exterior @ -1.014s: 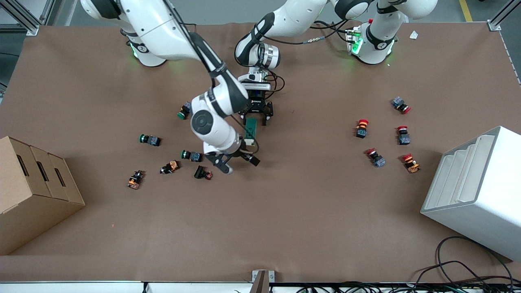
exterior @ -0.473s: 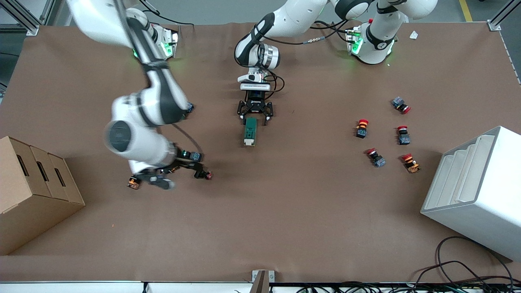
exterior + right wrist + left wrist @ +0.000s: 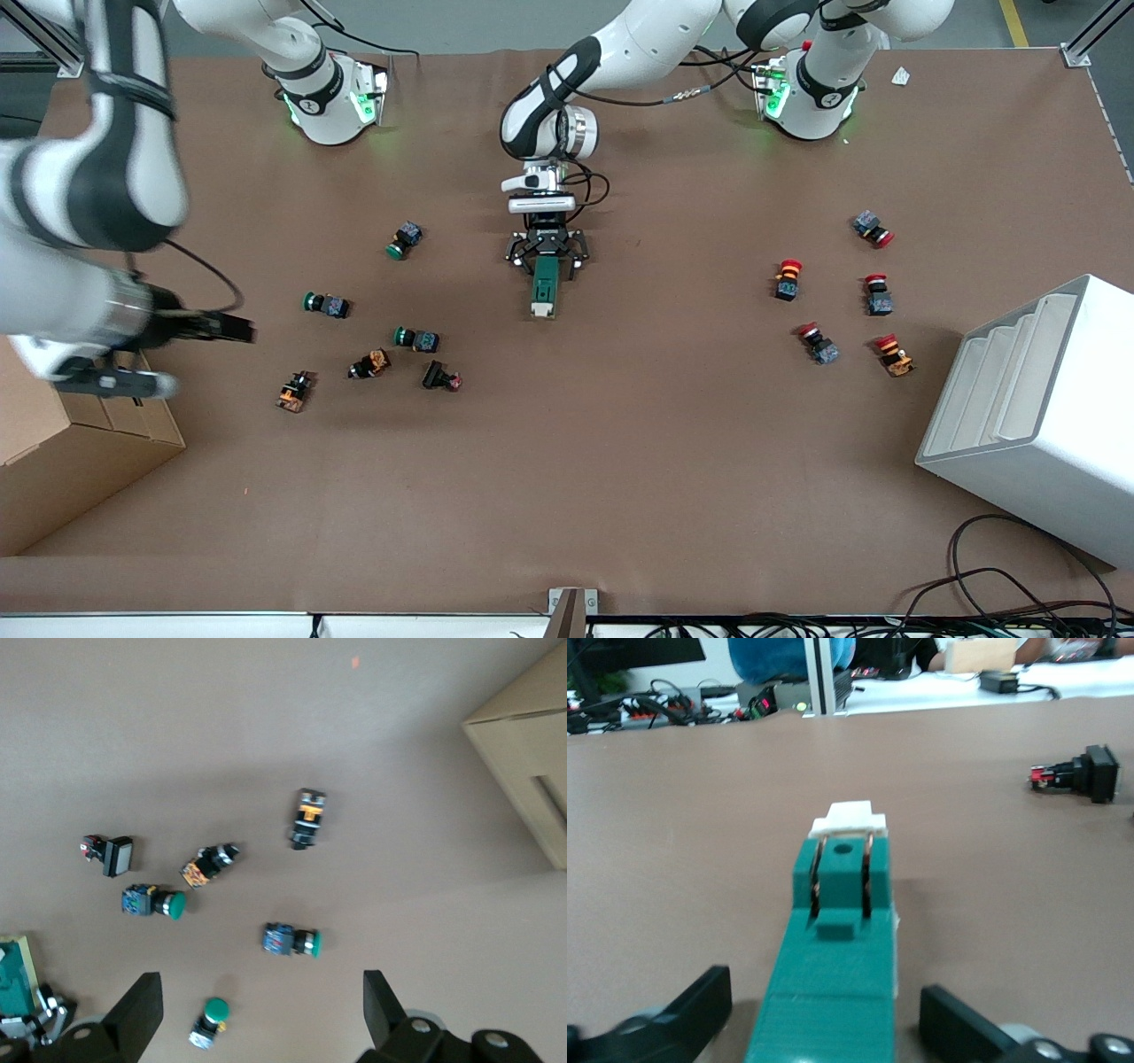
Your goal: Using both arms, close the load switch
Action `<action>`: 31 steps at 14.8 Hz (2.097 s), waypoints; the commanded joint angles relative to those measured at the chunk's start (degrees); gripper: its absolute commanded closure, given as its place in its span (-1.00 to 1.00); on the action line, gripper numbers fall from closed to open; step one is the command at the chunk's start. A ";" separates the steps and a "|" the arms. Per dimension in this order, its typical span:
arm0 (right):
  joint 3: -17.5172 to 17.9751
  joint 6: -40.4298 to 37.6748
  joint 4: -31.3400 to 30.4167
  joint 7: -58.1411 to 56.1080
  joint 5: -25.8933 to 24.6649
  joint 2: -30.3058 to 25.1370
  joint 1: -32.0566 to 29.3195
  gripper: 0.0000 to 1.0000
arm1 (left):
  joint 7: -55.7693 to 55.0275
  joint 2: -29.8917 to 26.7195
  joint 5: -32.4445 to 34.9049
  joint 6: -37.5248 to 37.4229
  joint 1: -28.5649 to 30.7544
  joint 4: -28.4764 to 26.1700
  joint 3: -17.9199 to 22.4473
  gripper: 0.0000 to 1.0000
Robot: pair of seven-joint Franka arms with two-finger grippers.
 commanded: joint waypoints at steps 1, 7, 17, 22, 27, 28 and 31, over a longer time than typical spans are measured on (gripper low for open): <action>0.35 -6.50 6.50 -4.04 -1.54 0.77 -4.25 -1.00 | 10.18 0.06 -9.64 0.93 1.06 6.49 -1.28 -0.98; 0.35 -7.04 7.47 -3.95 -1.55 0.77 -7.87 -1.00 | 28.64 -5.91 -28.03 0.93 4.74 15.03 -1.63 -0.98; 0.70 -10.38 6.86 -3.42 -3.57 -3.27 -6.73 -1.00 | 79.25 -27.79 -63.27 3.92 29.95 16.35 -1.72 -1.00; 7.71 -10.64 7.57 -3.34 -4.09 -3.36 -13.30 -1.00 | 106.50 -35.53 -76.90 -0.28 44.55 16.26 -1.72 -1.00; 17.39 -9.94 3.09 -1.33 -7.86 -8.53 -19.55 -1.00 | 123.91 -43.08 -90.25 -6.08 55.10 16.18 -0.84 -1.00; 19.58 -9.94 2.38 0.34 -9.09 -9.50 -20.86 -1.00 | 127.17 -44.41 -92.02 -7.66 57.29 15.83 0.03 -1.00; 25.21 -9.94 0.10 1.41 -10.51 -12.23 -25.09 -1.00 | 129.39 -49.24 -94.32 -15.65 56.70 14.24 4.86 -1.00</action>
